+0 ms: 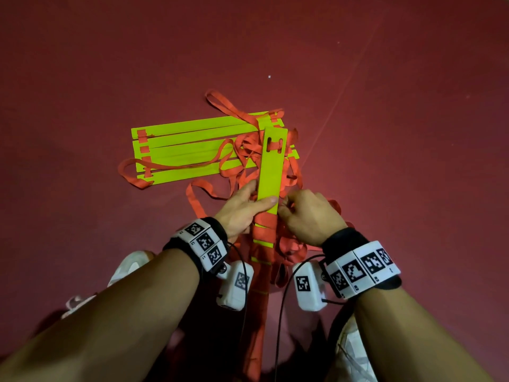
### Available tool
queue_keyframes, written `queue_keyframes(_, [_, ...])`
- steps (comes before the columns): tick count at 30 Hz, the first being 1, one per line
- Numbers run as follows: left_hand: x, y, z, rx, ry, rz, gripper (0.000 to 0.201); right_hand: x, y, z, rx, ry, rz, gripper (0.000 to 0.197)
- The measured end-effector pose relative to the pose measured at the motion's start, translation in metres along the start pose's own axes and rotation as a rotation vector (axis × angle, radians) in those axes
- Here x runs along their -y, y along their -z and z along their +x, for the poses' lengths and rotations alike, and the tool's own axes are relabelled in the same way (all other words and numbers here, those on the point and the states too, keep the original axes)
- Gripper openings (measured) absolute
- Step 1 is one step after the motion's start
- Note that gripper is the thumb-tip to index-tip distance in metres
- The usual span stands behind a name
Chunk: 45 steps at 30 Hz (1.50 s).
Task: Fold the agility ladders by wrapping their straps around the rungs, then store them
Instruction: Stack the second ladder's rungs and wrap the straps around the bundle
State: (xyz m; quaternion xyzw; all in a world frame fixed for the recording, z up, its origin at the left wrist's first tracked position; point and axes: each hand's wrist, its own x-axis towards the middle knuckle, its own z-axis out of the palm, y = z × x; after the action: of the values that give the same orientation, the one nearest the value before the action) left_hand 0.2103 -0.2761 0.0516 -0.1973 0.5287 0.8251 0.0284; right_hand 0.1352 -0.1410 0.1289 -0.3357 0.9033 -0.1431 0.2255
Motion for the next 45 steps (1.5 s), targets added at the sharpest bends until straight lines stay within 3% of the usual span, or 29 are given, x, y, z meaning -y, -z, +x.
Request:
queue_keyframes(5, [0.006, -0.004, 0.001, 0.021, 0.024, 0.078, 0.043, -0.002, 0.005, -0.002, -0.024, -0.017, 0.108, 0.024])
queue_keyframes(8, [0.011, 0.000, -0.004, 0.115, 0.025, 0.162, 0.032, -0.005, 0.004, -0.002, -0.039, -0.047, 0.151, 0.021])
queue_keyframes(11, [0.020, 0.002, -0.010, 0.144, 0.002, 0.218, 0.050, -0.007, 0.001, -0.003, 0.015, -0.042, 0.138, 0.018])
queue_keyframes(15, [0.026, 0.001, -0.012, 0.104, -0.033, 0.197, 0.072, -0.007, -0.003, -0.002, 0.032, -0.063, 0.161, 0.015])
queue_keyframes(21, [0.023, -0.008, -0.009, -0.051, -0.113, 0.190, 0.064, -0.004, -0.004, -0.001, -0.053, -0.045, 0.098, 0.016])
queue_keyframes(25, [0.016, -0.016, -0.007, -0.009, -0.061, 0.085, 0.080, -0.006, 0.001, -0.001, -0.065, -0.089, 0.064, 0.021])
queue_keyframes(27, [0.014, -0.015, -0.006, 0.005, -0.001, 0.017, 0.078, -0.006, 0.002, -0.003, -0.051, -0.118, 0.049, 0.023])
queue_keyframes(30, [0.013, -0.013, -0.005, 0.043, 0.007, 0.101, 0.083, -0.005, 0.000, -0.002, -0.030, -0.129, 0.066, 0.025])
queue_keyframes(34, [0.018, -0.012, -0.003, 0.031, -0.073, 0.346, 0.073, 0.001, -0.001, -0.004, -0.071, -0.046, 0.053, 0.044])
queue_keyframes(39, [0.007, -0.011, -0.007, -0.070, -0.032, 0.404, 0.057, -0.001, 0.003, -0.006, -0.085, 0.025, 0.057, 0.051])
queue_keyframes(43, [0.003, -0.011, -0.011, 0.009, -0.068, 0.332, 0.030, -0.005, 0.006, -0.006, -0.056, 0.043, 0.080, 0.063])
queue_keyframes(45, [0.005, -0.010, -0.011, 0.090, -0.077, 0.273, 0.031, -0.010, 0.008, -0.007, 0.001, 0.070, 0.182, 0.057])
